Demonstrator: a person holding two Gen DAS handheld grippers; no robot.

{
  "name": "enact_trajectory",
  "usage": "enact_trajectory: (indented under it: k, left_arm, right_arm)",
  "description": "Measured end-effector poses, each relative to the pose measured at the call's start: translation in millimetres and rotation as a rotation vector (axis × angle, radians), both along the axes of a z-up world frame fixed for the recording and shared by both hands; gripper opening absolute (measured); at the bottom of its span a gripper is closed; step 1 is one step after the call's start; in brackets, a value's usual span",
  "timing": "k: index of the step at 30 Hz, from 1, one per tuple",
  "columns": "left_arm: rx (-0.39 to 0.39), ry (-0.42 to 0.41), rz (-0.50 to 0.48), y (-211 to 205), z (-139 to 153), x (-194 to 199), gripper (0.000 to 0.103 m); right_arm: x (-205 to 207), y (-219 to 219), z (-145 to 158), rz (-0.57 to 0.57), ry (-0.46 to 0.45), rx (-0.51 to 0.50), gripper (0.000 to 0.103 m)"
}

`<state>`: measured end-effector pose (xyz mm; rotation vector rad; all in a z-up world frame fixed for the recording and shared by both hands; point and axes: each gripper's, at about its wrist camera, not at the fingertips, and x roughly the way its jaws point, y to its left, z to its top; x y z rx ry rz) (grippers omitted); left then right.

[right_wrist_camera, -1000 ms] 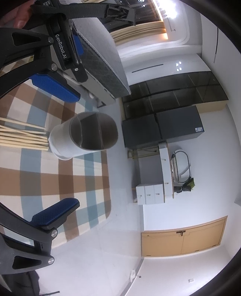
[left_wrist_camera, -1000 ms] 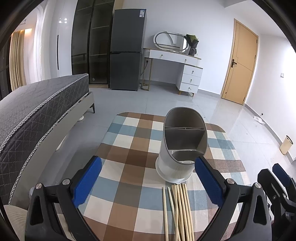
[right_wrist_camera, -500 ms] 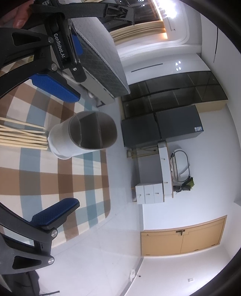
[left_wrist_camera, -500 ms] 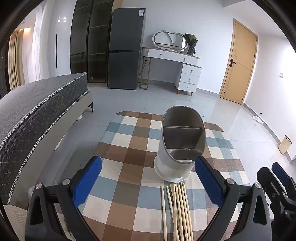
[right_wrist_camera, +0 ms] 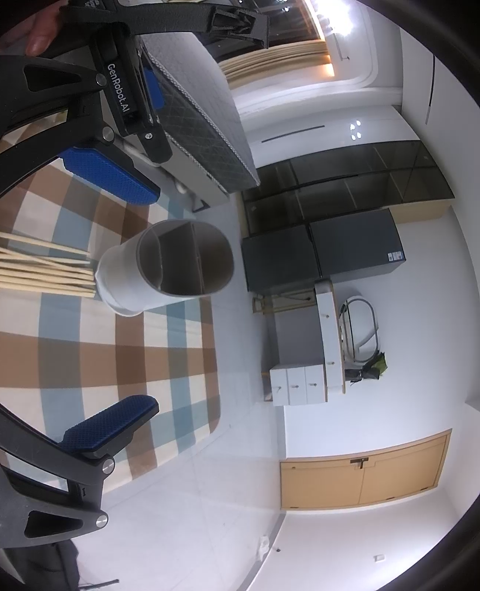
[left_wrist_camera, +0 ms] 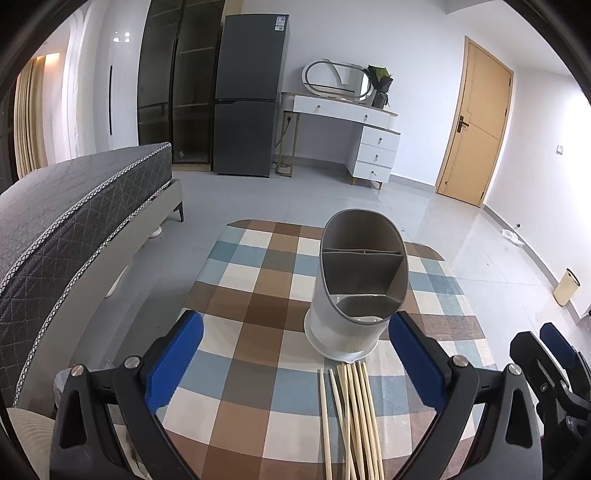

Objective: Organize utensils

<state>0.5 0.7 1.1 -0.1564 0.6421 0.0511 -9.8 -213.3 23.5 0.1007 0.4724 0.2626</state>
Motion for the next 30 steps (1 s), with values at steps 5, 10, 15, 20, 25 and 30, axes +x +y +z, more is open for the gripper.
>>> enact_trajectory:
  k: [5, 10, 15, 20, 25, 30]
  left_arm:
    - [-0.013, 0.006, 0.0, 1.2, -0.8, 0.5, 0.098]
    - [-0.015, 0.018, -0.009, 1.1, -3.2, 2.6, 0.098]
    - [-0.019, 0.068, -0.016, 3.1, -14.3, 10.4, 0.098]
    - [-0.053, 0.216, -0.031, 10.3, -47.3, 30.3, 0.098]
    - [-0.06, 0.466, -0.052, 8.5, -108.4, 55.9, 0.098]
    - [-0.008, 0.582, -0.066, -6.6, -141.2, 70.1, 0.098]
  right_arm:
    - [0.5, 0.1, -0.3, 0.001, 0.001, 0.002, 0.103]
    - [3.0, -0.3, -2.4, -0.007, 0.012, -0.001, 0.103]
    - [11.7, -3.1, -7.0, -0.039, 0.042, -0.007, 0.103]
    - [29.3, -14.1, -18.4, -0.094, 0.111, 0.007, 0.103]
    - [46.8, -23.1, -30.9, -0.138, 0.172, -0.011, 0.103]
    - [63.5, -28.5, -41.9, -0.147, 0.228, 0.011, 0.103]
